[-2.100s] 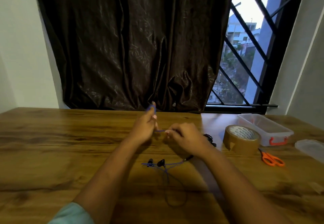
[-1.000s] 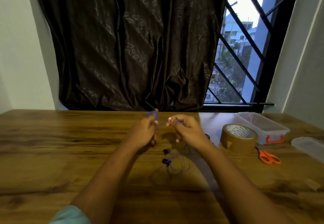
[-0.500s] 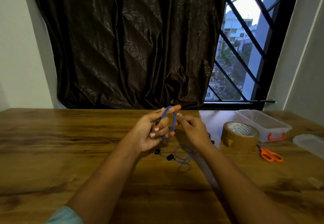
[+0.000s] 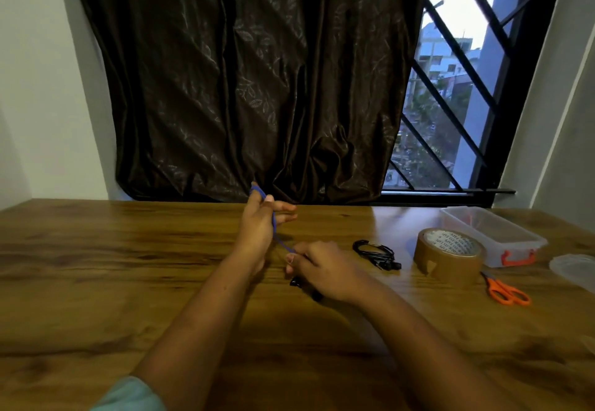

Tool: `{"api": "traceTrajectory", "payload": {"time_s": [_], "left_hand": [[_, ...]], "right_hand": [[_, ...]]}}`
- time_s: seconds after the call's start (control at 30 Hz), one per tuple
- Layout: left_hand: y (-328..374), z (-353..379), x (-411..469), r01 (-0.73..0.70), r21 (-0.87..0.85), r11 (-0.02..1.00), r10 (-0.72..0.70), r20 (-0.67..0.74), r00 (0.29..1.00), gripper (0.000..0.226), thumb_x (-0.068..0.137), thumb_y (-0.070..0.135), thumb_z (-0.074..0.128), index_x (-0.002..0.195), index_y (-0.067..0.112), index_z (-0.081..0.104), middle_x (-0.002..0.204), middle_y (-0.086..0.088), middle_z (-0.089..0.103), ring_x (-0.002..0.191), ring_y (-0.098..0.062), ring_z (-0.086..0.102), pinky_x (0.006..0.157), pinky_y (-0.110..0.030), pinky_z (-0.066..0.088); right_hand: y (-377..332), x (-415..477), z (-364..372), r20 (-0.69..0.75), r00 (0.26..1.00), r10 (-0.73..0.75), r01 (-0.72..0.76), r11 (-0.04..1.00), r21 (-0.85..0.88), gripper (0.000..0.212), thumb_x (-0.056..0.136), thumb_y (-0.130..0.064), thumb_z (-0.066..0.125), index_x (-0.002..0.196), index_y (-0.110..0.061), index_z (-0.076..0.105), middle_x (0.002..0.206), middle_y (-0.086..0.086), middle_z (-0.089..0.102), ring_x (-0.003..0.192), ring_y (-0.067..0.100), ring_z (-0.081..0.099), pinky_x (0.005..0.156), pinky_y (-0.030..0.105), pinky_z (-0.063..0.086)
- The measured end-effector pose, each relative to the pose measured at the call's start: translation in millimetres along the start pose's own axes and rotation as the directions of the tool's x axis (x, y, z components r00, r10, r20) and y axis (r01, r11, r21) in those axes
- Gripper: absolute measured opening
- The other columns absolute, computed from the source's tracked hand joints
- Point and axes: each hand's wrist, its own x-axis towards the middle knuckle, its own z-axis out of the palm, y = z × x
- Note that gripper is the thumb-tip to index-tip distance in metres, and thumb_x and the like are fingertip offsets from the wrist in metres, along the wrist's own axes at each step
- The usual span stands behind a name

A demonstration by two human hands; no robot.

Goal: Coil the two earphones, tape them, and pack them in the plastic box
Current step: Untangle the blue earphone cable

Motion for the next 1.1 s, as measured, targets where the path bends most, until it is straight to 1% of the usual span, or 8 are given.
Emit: {"api": "traceTrajectory", "payload": {"time_s": [0.1,0.2,0.37,0.5,0.67,0.9,1.0,1.1], "left_hand": [[-5.9,-5.6,3.4,-0.046,0.298,0.954,0.031,0.054,0.998,0.026,0.100,0.007,0.031,0.122,-0.004,0.040,0.076,-0.002,0.061,0.074,-0.014,0.060,0.077,-0.032,0.053],[-6.5,-5.6,-3.3,0.064,0.358,0.931,-0.157,0.236,0.959,0.016,0.099,0.006,0.035,0.101,0.004,0.051,0.067,-0.003,0.057,0.063,-0.018,0.056,0.060,-0.024,0.051],[13.2,10.1,-23.9,0.327,0.146,0.934,-0.355,0.497,0.792,0.031,0.100,0.011,0.028,0.112,0.023,0.054,0.042,0.005,0.041,0.032,-0.009,0.041,0.067,-0.032,0.051],[25.1,9.1,-31.0,0.495,-0.029,0.868,-0.353,0.664,0.659,0.037,0.098,0.012,0.024,0.121,0.007,0.053,0.037,0.007,0.027,0.025,-0.003,0.023,0.052,-0.023,0.050],[32.1,1.0,-29.7,0.568,-0.159,0.808,-0.282,0.742,0.608,0.045,0.091,0.025,0.037,0.128,0.006,0.052,0.036,0.009,0.026,0.024,0.000,0.024,0.051,-0.020,0.049],[24.5,14.5,-23.2,0.380,-0.429,0.820,-0.160,0.466,0.870,0.041,0.099,0.019,0.034,0.140,0.013,0.040,0.048,0.004,0.050,0.030,-0.003,0.034,0.050,-0.018,0.050],[21.9,10.9,-15.4,0.268,-0.475,0.838,-0.126,0.309,0.943,0.040,0.100,0.020,0.033,0.140,0.015,0.037,0.067,0.002,0.070,0.030,-0.004,0.038,0.053,-0.023,0.052],[21.2,5.1,-9.3,0.204,-0.501,0.841,-0.120,0.195,0.973,0.040,0.101,0.019,0.032,0.141,0.015,0.035,0.083,-0.001,0.076,0.029,-0.004,0.037,0.055,-0.021,0.054]], "right_hand": [[-5.5,-2.2,-7.2,-0.015,0.999,-0.047,0.047,0.998,-0.033,0.025,0.099,-0.027,0.043,0.086,-0.018,0.063,0.066,-0.009,0.057,0.054,0.002,0.053,0.047,0.013,0.038],[0.6,0.9,-15.7,-0.213,0.966,-0.147,0.123,0.985,-0.125,0.021,0.098,-0.029,0.045,0.086,-0.028,0.062,0.070,-0.009,0.061,0.064,0.006,0.058,0.056,0.022,0.042],[25.0,-0.4,-41.2,-0.557,0.816,-0.151,0.144,0.988,-0.058,0.008,0.088,-0.030,0.062,0.081,-0.027,0.066,0.071,-0.002,0.064,0.066,0.010,0.057,0.058,0.026,0.042],[32.8,0.0,-47.1,-0.652,0.751,-0.102,0.124,0.992,-0.012,0.014,0.082,-0.030,0.069,0.072,-0.031,0.060,0.074,-0.002,0.061,0.068,0.008,0.055,0.055,0.014,0.036],[46.0,2.7,-40.3,-0.644,0.765,-0.017,0.082,0.994,0.072,0.022,0.091,-0.026,0.059,0.070,-0.032,0.059,0.060,-0.009,0.053,0.061,-0.001,0.051,0.053,0.014,0.034],[32.6,8.9,-10.6,-0.386,0.922,0.013,0.018,0.997,0.078,0.035,0.098,-0.019,0.045,0.069,-0.037,0.052,0.066,-0.015,0.056,0.063,-0.006,0.055,0.055,0.010,0.035],[25.7,8.6,-2.8,-0.265,0.964,0.008,-0.011,1.000,-0.009,0.030,0.100,-0.028,0.040,0.080,-0.023,0.062,0.078,-0.005,0.065,0.073,0.011,0.061,0.064,0.029,0.044],[18.2,5.8,4.2,-0.168,0.986,0.003,-0.014,0.998,-0.068,0.032,0.100,-0.029,0.039,0.087,-0.015,0.064,0.071,-0.006,0.061,0.063,0.008,0.056,0.058,0.024,0.040]]}}
